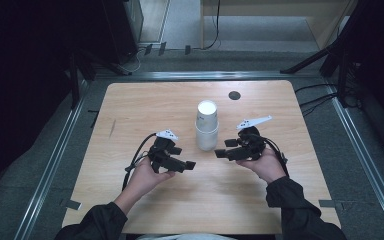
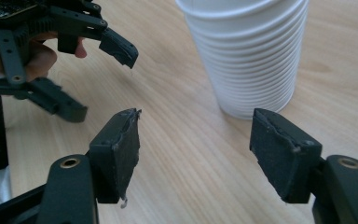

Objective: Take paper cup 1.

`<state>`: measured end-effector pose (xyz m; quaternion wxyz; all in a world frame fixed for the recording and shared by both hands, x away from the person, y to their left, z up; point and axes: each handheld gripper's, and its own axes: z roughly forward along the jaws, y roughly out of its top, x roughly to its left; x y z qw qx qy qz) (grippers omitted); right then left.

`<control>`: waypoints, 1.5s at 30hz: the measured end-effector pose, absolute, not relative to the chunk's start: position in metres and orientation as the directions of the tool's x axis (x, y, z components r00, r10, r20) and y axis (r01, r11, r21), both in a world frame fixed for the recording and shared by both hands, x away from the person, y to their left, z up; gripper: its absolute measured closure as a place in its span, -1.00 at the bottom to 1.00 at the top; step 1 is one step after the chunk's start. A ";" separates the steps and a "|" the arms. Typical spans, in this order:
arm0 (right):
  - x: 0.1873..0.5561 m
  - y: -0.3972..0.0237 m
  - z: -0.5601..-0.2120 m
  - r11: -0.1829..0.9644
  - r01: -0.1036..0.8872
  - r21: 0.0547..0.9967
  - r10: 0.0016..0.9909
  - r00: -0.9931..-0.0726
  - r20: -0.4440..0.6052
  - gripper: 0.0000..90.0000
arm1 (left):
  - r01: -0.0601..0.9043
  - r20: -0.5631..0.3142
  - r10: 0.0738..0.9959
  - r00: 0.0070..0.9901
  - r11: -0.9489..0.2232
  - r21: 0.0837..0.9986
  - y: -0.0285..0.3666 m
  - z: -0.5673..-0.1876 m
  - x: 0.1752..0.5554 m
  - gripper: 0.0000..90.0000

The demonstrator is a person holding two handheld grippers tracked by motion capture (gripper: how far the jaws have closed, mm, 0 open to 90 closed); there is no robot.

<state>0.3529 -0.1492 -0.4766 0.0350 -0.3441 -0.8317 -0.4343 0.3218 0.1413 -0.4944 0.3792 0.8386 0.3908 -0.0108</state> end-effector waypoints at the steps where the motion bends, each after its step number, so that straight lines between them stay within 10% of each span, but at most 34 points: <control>1: 0.354 -0.150 -0.476 0.384 0.594 0.707 0.535 -0.767 0.354 -0.19 | 0.669 -0.311 0.653 0.691 -0.413 0.618 0.143 -0.494 0.324 -0.68; 11: 0.345 -0.136 -0.483 0.583 0.396 0.710 0.434 -0.890 0.140 -0.03 | 0.597 -0.244 0.645 0.724 -0.409 0.691 0.158 -0.483 0.317 -0.49; 45: 0.349 -0.152 -0.448 0.571 0.352 0.741 0.452 -0.889 0.074 0.04 | 0.549 -0.168 0.637 0.753 -0.466 0.694 0.173 -0.482 0.314 -0.49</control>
